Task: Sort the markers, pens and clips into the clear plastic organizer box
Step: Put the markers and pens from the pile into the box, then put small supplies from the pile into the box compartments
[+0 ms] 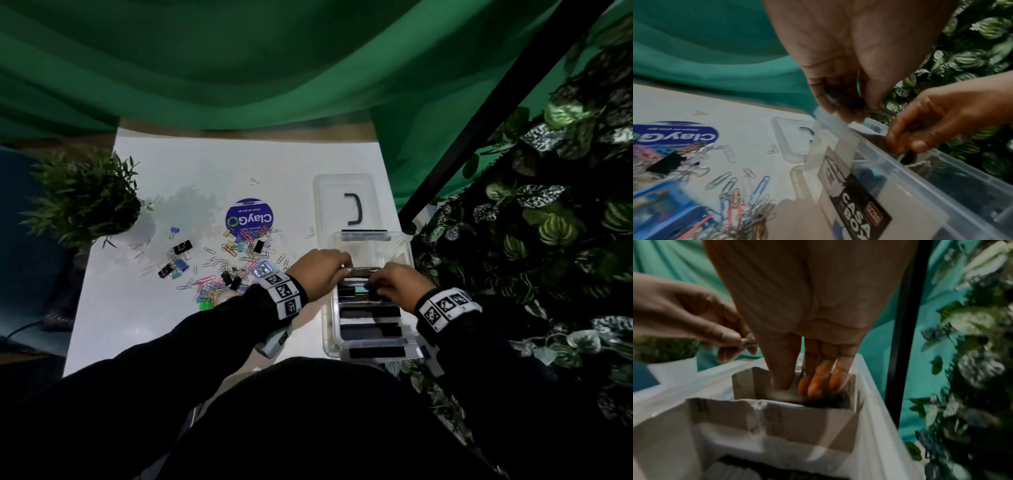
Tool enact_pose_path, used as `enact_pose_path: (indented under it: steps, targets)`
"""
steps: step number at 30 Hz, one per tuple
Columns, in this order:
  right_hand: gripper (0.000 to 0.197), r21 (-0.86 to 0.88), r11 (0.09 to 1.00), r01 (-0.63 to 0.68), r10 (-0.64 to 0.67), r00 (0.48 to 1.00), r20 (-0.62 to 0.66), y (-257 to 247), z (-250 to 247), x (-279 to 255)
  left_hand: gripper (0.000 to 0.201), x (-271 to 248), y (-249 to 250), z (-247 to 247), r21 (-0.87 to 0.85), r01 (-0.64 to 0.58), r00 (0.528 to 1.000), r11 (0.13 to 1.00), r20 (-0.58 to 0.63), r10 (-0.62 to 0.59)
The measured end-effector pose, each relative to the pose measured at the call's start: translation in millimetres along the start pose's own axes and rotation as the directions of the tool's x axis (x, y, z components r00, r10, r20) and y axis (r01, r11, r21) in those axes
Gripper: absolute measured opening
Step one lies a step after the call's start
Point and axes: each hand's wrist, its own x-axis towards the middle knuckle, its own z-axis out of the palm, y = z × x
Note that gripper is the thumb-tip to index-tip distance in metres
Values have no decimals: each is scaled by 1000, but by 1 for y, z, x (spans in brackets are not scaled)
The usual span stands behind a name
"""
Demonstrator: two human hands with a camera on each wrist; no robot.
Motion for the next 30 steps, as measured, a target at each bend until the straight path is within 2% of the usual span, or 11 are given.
enact_pose_path:
  steps: [3, 5, 8, 12, 14, 17, 19, 21, 25, 28, 30]
  targets:
    - [7, 101, 992, -70, 95, 956, -276, 18, 4, -8, 19, 7, 15, 11, 139, -42, 998, 989, 45, 36]
    - [13, 139, 978, -158, 200, 902, -382, 31, 5, -13, 25, 11, 25, 19, 170, -80, 993, 982, 104, 63]
    - [38, 276, 936, -217, 289, 922, -256, 35, 9, -11, 18, 22, 45, 28, 225, -88, 969, 970, 244, 31]
    - [50, 269, 920, -284, 332, 931, -154, 38, 16, 0, 10, 34, 53, 43, 277, -77, 955, 958, 295, -8]
    - [50, 278, 911, -304, 351, 926, -140, 40, 16, 3, 15, 30, 47, 41, 207, -68, 971, 976, 238, 17]
    - [50, 233, 923, -305, 353, 914, -201, 32, 9, 4, 19, 4, 30, 20, 89, -39, 999, 995, 11, 38]
    - [52, 110, 961, -253, 276, 894, -354, 13, 0, 4, 16, -23, 4, 5, 11, 118, 986, 993, -119, -116]
    - [50, 42, 990, -132, 136, 880, -456, -18, -9, 12, 10, -56, -35, -3, -30, 352, 925, 936, -140, -352]
    - [33, 126, 985, 117, -80, 961, -266, -96, -3, 47, 11, -122, -110, 0, 134, 609, 786, 782, 25, -617]
    - [36, 50, 987, 153, -151, 988, -37, -154, 26, 83, 32, -152, -135, 6, 184, 673, 717, 717, 80, -693]
    - [50, 13, 992, 123, -123, 988, 96, -178, 50, 106, 36, -160, -140, 8, 150, 707, 694, 691, 35, -719]
